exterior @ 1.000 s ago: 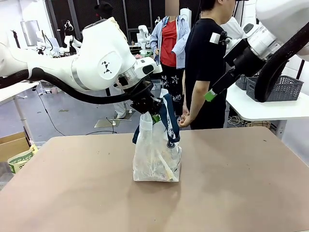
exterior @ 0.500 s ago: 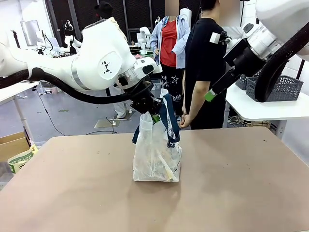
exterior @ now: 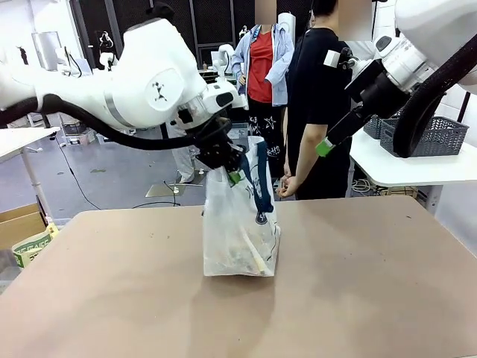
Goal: Transfer purchased items from the store into the shopping bag.
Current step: Move the Reusable shopping bag to the right side of the table.
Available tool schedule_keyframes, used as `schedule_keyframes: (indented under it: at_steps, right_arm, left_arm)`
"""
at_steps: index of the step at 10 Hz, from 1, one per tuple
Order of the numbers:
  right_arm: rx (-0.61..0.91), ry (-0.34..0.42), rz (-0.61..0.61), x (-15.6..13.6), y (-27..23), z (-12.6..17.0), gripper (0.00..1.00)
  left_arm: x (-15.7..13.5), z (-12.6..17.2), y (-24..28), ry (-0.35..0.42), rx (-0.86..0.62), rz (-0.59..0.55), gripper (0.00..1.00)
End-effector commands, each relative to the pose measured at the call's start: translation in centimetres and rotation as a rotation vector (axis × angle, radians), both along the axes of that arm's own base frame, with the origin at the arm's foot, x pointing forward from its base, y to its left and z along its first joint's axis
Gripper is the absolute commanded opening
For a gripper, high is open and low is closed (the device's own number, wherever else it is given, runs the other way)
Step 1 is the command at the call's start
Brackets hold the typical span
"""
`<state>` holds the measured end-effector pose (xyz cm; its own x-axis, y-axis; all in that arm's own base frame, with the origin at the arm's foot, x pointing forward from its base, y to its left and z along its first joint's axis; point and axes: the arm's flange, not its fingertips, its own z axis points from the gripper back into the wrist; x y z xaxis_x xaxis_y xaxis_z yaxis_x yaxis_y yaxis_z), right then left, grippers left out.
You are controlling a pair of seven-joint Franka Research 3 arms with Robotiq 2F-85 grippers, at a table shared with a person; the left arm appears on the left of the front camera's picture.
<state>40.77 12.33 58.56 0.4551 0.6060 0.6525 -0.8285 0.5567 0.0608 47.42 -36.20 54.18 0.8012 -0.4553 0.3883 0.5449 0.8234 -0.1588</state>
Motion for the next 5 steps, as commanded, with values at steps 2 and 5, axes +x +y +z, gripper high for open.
schedule_keyframes:
  at_steps: [2, 5]
  right_arm:
    - [-0.005, -0.001, 0.017, -0.1, -0.2, -0.2, 1.00]
    - [-0.005, -0.001, 0.017, -0.1, -0.2, -0.2, 1.00]
  left_arm:
    - [0.3, 4.6, 2.5, 0.001, 0.082, 0.094, 0.00]
    - [-0.5, 7.0, 7.2, -0.026, 0.136, 0.196, 0.00]
